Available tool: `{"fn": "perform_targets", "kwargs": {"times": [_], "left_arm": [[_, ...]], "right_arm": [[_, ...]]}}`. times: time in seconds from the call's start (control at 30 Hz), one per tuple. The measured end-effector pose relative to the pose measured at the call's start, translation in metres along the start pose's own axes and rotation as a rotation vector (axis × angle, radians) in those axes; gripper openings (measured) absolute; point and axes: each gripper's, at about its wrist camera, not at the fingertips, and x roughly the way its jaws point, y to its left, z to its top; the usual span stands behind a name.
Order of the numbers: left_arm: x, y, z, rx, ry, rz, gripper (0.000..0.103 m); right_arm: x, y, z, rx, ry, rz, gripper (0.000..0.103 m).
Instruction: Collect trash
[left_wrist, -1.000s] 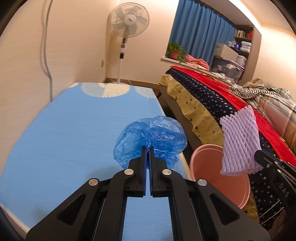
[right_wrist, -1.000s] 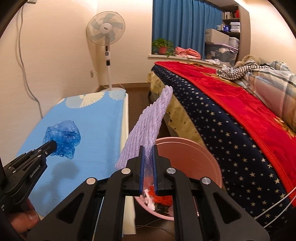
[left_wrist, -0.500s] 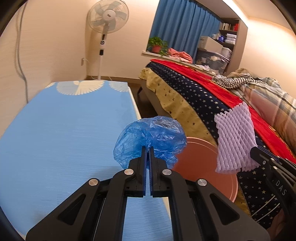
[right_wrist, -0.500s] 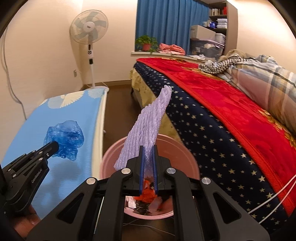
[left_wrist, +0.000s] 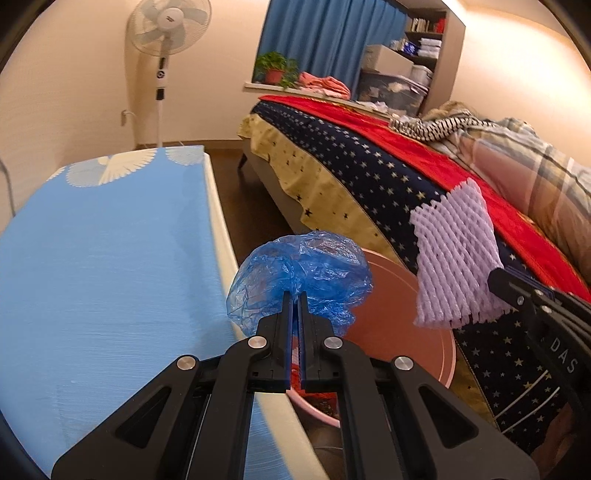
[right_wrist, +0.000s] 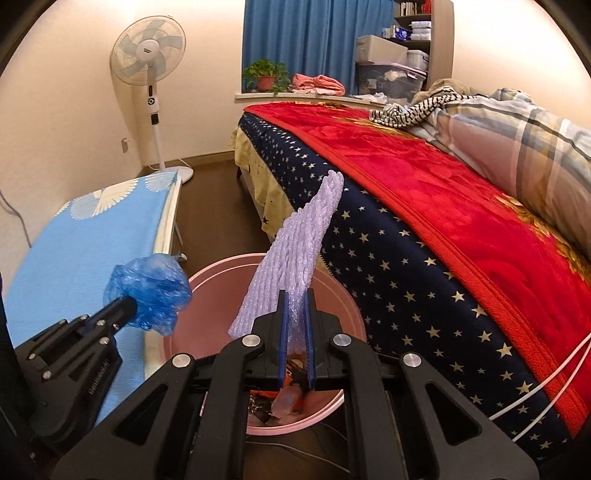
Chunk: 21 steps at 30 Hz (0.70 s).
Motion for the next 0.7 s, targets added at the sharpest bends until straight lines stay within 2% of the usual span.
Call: {"fn": "perform_targets", "kwargs": {"times": [0.07, 0.1, 0.17, 0.2, 0.23, 0.3, 0.53, 0.63, 0.7], "left_arm": [[0.004, -0.002, -0.002, 0.001, 0.017, -0.009, 0.002], [0.007, -0.003, -0.003, -0.001, 0.028, -0.016, 0.003], [0.012, -0.002, -0.005, -0.010, 0.054, -0.035, 0.015], [0.014, -0.001, -0.006, -0.018, 0.061, -0.041, 0.032], [0.015, -0.001, -0.007, -0.024, 0.063, -0.044, 0.041], [0.016, 0.001, -0.008, -0.032, 0.069, -0.051, 0.041], [0.006, 0.005, -0.006, -0.030, 0.056, -0.043, 0.041], [-0.005, 0.009, -0.003, -0.027, 0.041, -0.036, 0.046], [-0.016, 0.013, -0.001, -0.017, 0.020, -0.026, 0.050]], "right_arm": [[0.002, -0.003, 0.001, 0.007, 0.003, -0.003, 0.010], [0.002, -0.004, 0.001, 0.009, 0.004, -0.005, 0.013], [0.004, -0.006, 0.002, 0.010, 0.006, -0.025, 0.014], [0.005, -0.006, 0.001, 0.012, 0.011, -0.030, 0.016], [0.006, -0.008, 0.001, 0.022, 0.018, -0.032, 0.020], [0.007, -0.012, 0.001, 0.037, 0.020, -0.042, 0.043], [0.001, -0.021, 0.002, 0.071, 0.006, -0.056, 0.048], [-0.008, -0.021, 0.006, 0.088, -0.015, -0.045, 0.059], [-0.018, -0.018, 0.007, 0.086, -0.033, -0.025, 0.071]]}}
